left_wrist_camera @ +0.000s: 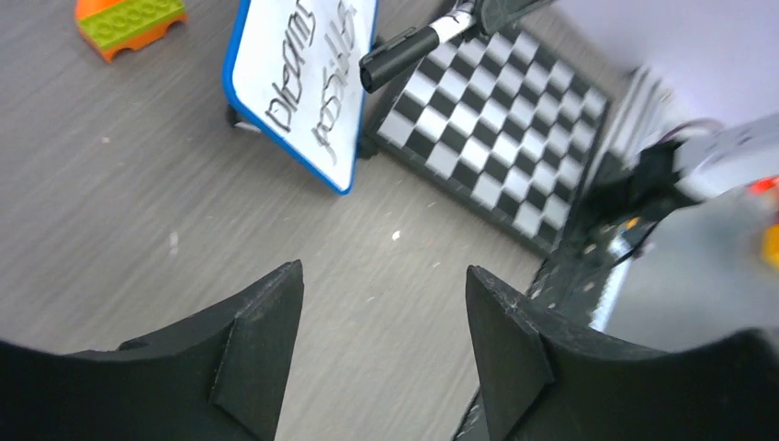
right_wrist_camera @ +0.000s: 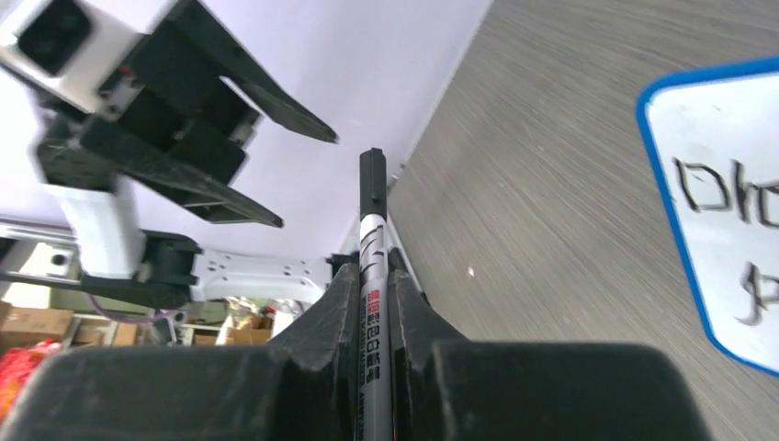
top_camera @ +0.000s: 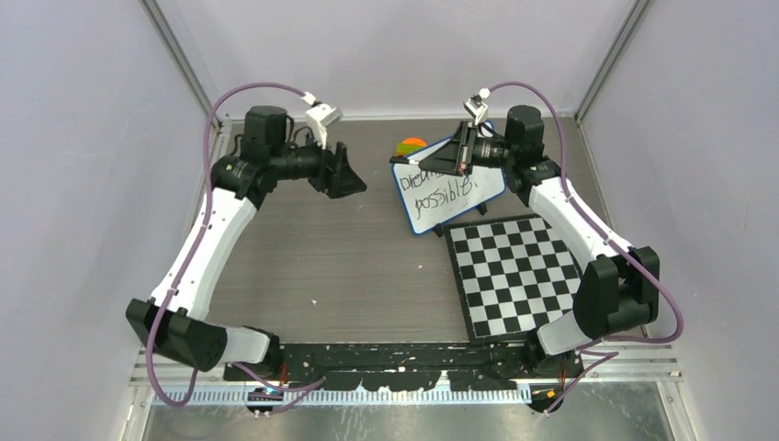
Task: Write a sentence on the whiteboard
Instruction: Close the whiteboard marker.
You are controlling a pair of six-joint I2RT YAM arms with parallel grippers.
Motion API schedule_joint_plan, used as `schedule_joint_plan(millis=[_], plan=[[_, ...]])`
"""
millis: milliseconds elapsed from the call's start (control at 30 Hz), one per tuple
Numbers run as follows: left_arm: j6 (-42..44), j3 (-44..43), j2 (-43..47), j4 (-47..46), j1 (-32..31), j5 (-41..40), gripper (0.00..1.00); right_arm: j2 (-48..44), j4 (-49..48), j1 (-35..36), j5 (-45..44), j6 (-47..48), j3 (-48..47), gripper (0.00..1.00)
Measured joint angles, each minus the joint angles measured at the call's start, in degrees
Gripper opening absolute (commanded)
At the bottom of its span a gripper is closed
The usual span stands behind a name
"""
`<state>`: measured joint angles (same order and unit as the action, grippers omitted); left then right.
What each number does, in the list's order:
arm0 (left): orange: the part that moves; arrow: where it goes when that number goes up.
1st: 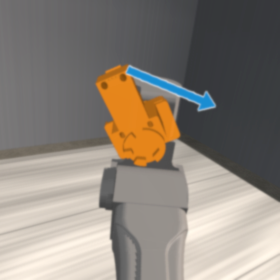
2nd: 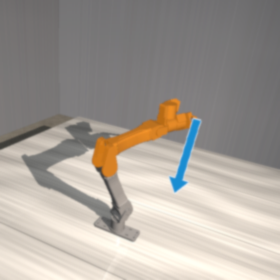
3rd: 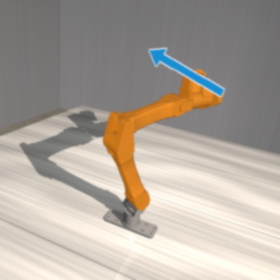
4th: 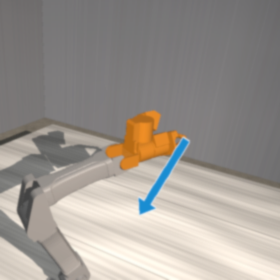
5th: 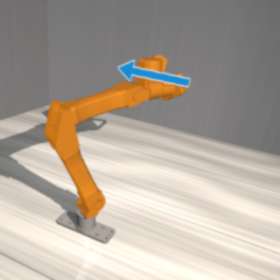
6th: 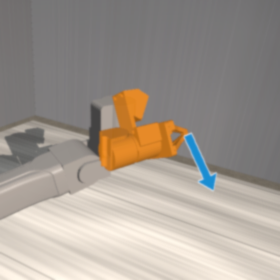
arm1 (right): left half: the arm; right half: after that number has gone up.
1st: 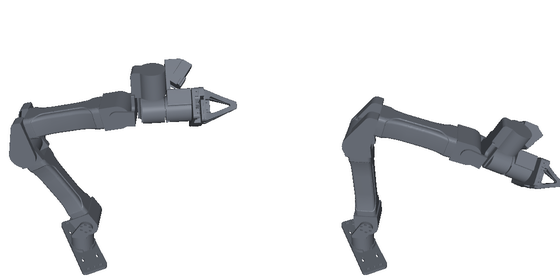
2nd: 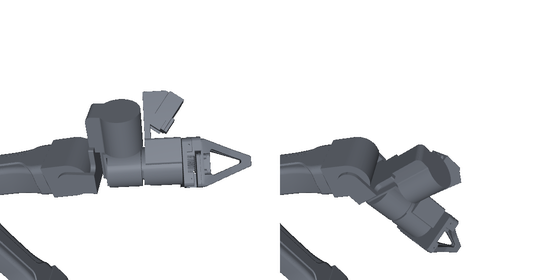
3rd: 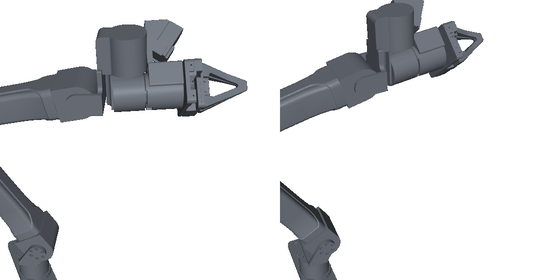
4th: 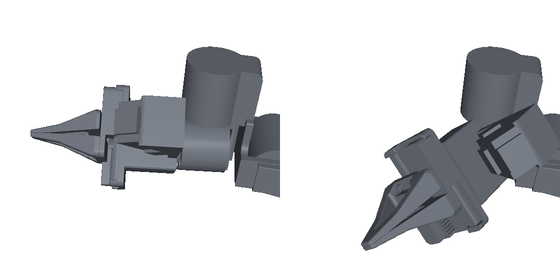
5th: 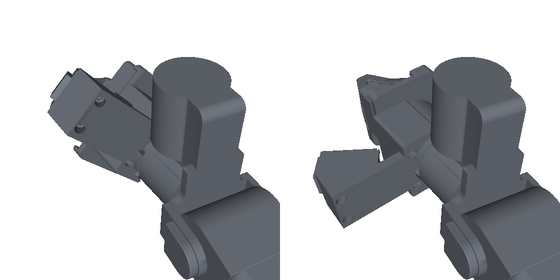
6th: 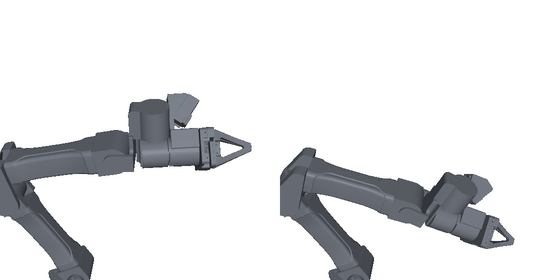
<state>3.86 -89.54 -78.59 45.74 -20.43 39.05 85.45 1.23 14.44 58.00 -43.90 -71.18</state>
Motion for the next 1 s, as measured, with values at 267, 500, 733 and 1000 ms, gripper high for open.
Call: schedule_joint_plan(millis=[267, 500, 733, 1000], plan=[[-36.92, 18.01, 3.98, -34.12, 8.52, 14.73, 0.74, 0.2, -23.19, 0.48, 3.26, -17.53, 3.43, 0.0], [-59.28, 24.15, 3.56, -55.32, 9.18, 21.29, 0.73, -0.24, -29.57, 2.73, 5.09, -21.68, 5.62, 0.0], [-68.04, 24.83, 3.5, -65.31, 6.51, 24.83, 0.68, -3.1, -20.22, 5.88, 5.14, -13.03, 5.6, 0.0], [-65.13, 24.85, 3.08, -61.16, 4.98, 25.49, 0.67, -4.46, -13.88, 6.84, 5.29, -7.39, 5.16, 0.0]])
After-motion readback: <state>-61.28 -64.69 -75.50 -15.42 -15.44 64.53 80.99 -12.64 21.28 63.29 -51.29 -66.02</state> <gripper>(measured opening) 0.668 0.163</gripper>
